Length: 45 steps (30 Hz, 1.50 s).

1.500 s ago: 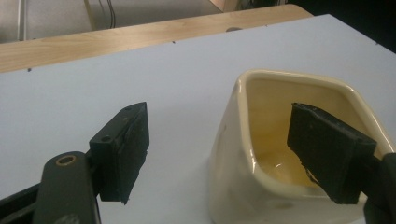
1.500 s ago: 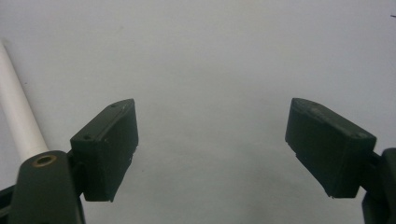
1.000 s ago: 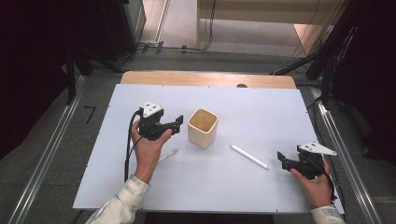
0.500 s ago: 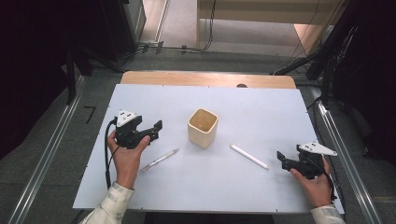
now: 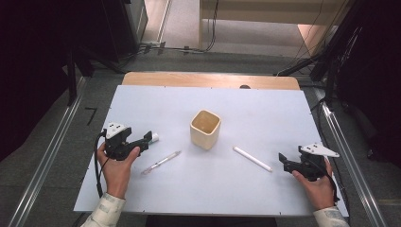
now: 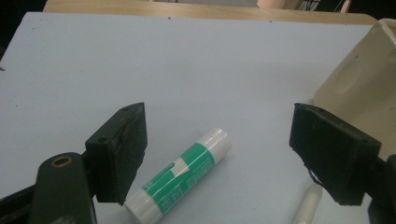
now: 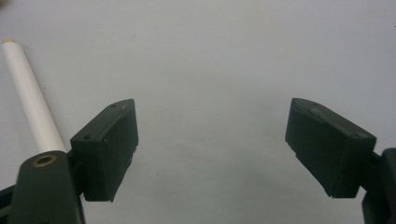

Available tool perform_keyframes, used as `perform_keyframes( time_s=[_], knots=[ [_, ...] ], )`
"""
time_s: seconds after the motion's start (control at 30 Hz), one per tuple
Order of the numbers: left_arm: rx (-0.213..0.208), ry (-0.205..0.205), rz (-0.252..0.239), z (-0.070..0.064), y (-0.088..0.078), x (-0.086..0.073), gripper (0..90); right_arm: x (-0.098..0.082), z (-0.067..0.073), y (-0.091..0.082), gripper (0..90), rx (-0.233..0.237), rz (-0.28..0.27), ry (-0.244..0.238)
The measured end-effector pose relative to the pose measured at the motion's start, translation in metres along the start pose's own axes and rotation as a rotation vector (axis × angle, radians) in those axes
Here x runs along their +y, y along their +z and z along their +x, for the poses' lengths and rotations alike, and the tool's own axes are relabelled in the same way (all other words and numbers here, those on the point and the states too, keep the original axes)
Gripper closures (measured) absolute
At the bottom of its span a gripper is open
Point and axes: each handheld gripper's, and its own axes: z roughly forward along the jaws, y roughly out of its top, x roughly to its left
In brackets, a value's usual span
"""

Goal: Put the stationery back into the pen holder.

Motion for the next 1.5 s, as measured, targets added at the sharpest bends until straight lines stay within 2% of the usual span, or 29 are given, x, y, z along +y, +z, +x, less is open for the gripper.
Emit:
perform_keyframes(
  time_s=[0.5,0.73,0.87,1.33,1.5],
  knots=[
    [0.005,0.008,0.049,0.015,0.005,-0.013,19.6,-0.001,0.0,-0.001,15.8,0.0,0.003,-0.002],
    [-0.022,0.016,0.04,0.02,0.008,-0.014,19.6,-0.001,0.0,0.0,15.8,-0.001,0.007,-0.001],
    [-0.022,0.024,0.048,0.021,0.011,-0.015,19.7,-0.002,0.0,0.0,15.8,-0.001,0.009,-0.003],
    [0.011,0.044,0.08,0.028,0.024,-0.019,19.9,-0.002,0.001,0.001,15.7,-0.001,0.014,-0.005],
    [0.008,0.052,0.092,0.03,0.03,-0.02,20.0,-0.002,0.001,0.002,15.7,-0.002,0.015,-0.006]
  ],
)
